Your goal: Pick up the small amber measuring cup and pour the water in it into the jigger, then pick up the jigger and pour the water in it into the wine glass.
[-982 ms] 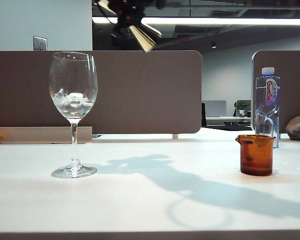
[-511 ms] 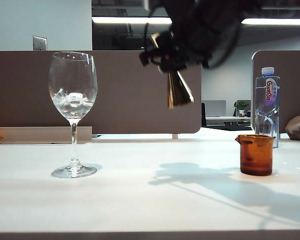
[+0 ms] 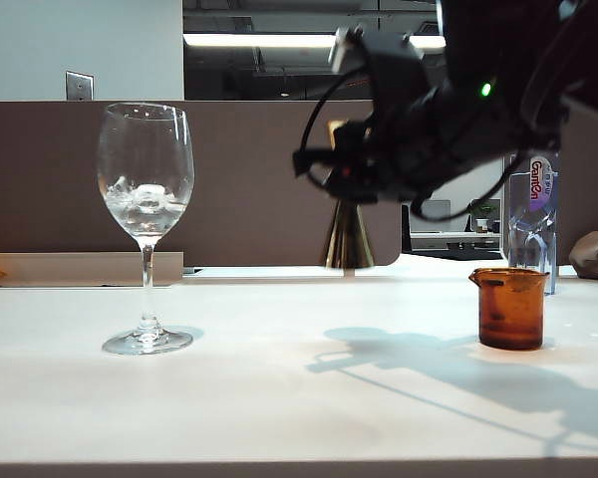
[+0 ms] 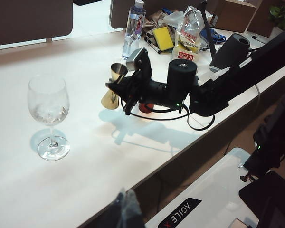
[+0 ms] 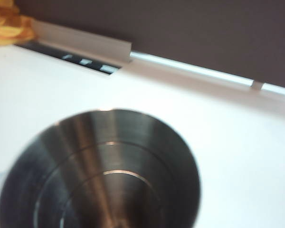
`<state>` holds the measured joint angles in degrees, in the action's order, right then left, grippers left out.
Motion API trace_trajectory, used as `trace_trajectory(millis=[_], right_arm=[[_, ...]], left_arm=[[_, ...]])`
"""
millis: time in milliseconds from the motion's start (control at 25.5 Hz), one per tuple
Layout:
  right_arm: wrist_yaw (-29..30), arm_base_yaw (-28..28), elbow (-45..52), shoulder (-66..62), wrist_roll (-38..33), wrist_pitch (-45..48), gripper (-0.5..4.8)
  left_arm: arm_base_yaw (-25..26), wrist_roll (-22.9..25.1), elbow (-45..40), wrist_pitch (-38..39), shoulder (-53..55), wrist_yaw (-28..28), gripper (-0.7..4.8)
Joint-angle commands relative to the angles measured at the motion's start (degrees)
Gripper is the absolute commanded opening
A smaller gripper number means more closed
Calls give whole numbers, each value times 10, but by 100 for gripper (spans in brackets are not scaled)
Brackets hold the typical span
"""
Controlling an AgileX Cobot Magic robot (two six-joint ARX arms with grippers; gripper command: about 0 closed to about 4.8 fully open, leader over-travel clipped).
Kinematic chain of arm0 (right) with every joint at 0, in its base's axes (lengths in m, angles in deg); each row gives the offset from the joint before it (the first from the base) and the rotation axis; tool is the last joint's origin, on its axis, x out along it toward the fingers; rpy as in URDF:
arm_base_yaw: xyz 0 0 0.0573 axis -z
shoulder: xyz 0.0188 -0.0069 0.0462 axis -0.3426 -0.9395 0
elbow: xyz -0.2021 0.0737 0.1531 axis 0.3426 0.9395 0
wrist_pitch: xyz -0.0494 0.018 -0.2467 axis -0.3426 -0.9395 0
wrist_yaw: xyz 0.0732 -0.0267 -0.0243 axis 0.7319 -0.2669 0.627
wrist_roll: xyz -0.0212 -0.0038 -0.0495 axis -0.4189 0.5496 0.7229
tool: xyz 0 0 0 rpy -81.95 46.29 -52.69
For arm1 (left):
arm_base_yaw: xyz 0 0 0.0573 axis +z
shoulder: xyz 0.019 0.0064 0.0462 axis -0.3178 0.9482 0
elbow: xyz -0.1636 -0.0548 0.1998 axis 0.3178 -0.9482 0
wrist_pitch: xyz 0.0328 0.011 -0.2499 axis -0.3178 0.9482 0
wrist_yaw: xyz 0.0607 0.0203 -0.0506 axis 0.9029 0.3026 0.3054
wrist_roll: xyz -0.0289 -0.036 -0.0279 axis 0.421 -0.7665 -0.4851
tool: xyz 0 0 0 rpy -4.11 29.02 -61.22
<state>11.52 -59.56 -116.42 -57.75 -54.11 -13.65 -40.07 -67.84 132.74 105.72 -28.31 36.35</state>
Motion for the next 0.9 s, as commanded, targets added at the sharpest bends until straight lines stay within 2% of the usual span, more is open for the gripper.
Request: trace_trajectory(millis=[39, 786, 825, 904], right_arm=[[31, -1, -2, -35, -7, 53, -4], [46, -1, -2, -115, -17, 78, 1], [50, -1, -2, -117, -17, 80, 12], [50, -1, -2, -121, -17, 79, 68]], left_arm=[[1, 1, 2, 2, 0, -2, -2], [1, 1, 2, 2, 0, -2, -2], [1, 1, 2, 2, 0, -2, -2], [1, 1, 2, 2, 0, -2, -2]])
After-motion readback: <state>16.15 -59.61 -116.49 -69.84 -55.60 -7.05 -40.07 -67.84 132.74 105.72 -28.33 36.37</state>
